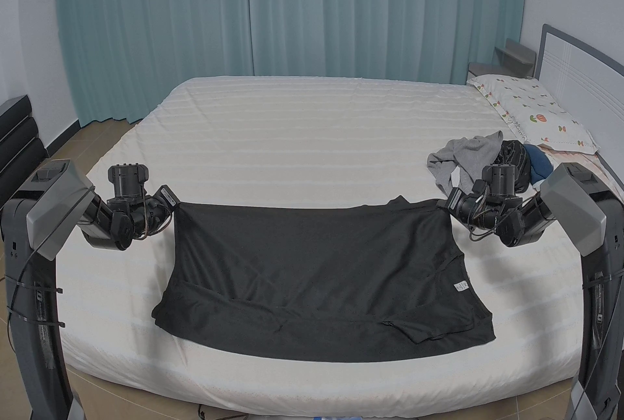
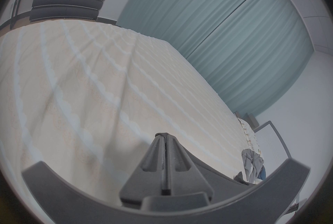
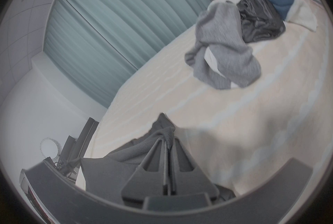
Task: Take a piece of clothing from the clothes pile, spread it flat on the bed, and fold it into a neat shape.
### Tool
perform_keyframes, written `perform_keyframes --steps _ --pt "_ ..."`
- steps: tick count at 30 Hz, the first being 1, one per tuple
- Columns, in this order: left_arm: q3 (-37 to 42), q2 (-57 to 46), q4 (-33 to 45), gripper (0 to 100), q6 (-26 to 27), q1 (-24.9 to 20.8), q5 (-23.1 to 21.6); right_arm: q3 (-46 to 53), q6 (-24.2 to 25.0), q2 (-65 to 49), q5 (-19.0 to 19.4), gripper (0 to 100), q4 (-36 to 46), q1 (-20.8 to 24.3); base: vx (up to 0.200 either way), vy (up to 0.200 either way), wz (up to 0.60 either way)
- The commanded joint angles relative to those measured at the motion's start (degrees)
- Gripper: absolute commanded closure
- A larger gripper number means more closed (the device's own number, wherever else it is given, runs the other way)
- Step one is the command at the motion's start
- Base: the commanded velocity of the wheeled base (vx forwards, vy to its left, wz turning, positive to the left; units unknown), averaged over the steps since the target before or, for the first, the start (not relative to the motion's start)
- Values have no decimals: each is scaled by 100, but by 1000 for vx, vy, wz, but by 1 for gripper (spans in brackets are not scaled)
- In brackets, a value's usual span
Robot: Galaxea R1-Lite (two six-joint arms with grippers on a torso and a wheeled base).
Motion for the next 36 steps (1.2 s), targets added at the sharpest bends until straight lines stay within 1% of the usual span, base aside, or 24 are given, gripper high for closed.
perform_keyframes --steps 1,3,4,9,14,15,21,23,24,27,28,30,36 --pt "-29 226 -22 100 -9 -27 -17 83 -4 325 50 100 13 32 0 0 0" --pt "-29 261 -22 100 -9 -27 -17 75 -13 396 50 100 13 41 0 0 0" --pt "-29 287 -22 100 -18 -27 -17 48 -13 492 85 0 13 50 0 0 0" --pt "-29 340 -22 100 -35 -18 -25 75 14 519 305 0 -14 67 0 0 0" --pt "-29 349 -31 100 -44 -18 -25 -5 84 501 410 0 -49 50 0 0 0" --pt "-29 358 -31 100 -44 -18 -25 -84 128 510 498 0 -49 41 0 0 0" --pt "-29 358 -31 100 -44 -18 -25 -444 119 589 516 0 13 85 0 0 0" --pt "-29 358 -31 100 -44 -27 -25 -620 75 580 507 0 162 129 0 0 0" --pt "-29 349 -31 100 -44 -27 -25 -637 66 572 516 100 241 129 0 0 0" --pt "-20 349 -31 100 -44 -18 -25 -655 -39 554 516 100 487 138 0 0 0" --pt "-20 340 -31 100 -35 -18 -25 -646 -259 572 507 100 575 129 0 0 0" --pt "-11 323 -31 100 -35 -18 -25 -620 -364 580 498 100 540 111 0 0 0" --pt "33 305 -31 100 -35 -18 -17 -620 -329 501 463 100 470 32 0 0 0"
